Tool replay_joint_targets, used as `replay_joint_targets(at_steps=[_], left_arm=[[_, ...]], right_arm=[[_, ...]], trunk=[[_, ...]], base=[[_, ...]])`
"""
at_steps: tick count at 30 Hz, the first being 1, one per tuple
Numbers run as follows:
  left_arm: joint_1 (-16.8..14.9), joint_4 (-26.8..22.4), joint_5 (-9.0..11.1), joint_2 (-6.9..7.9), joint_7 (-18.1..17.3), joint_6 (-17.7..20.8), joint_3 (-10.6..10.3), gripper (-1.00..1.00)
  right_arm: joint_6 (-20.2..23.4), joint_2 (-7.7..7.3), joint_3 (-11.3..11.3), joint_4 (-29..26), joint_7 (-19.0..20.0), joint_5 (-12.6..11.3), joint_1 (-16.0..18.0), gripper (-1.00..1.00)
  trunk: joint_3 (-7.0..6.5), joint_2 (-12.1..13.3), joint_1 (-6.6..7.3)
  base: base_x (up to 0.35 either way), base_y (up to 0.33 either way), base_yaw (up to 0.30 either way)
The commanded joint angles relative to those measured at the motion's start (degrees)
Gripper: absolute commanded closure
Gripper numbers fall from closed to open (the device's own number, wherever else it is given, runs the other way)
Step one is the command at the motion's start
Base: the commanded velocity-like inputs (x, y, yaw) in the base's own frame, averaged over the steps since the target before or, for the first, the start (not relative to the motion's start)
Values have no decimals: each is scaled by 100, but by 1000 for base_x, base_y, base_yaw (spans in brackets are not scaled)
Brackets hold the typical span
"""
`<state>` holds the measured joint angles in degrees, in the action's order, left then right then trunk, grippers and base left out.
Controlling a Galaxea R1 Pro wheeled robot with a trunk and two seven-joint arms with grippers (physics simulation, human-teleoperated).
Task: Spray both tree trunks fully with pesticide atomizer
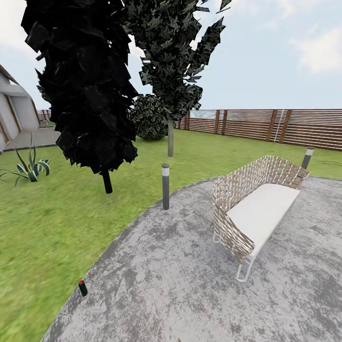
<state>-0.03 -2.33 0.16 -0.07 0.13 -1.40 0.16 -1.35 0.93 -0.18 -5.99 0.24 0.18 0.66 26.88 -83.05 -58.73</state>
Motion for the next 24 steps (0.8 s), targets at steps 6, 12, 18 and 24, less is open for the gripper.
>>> replay_joint_targets(at_steps=[6,12,18,24], left_arm=[[-37,-197,-5,122,3,-207,9,-100],[-197,-392,-7,208,2,-400,10,-100],[-593,-1440,-2,205,-3,-1257,3,-100],[-657,-2192,-5,187,-4,-1263,0,-100]], right_arm=[[-15,-119,5,-192,-3,10,4,-100],[-126,-313,-19,-386,-6,-4,18,-100],[-1373,-364,-74,-2936,-6,-14,134,-100],[-1677,-365,-222,-3018,4,-8,366,-100]], trunk=[[5,-3,0],[5,-3,0],[5,-3,0],[5,-3,0]], base=[[0,0,0],[0,0,0],[0,0,0],[0,0,0]])
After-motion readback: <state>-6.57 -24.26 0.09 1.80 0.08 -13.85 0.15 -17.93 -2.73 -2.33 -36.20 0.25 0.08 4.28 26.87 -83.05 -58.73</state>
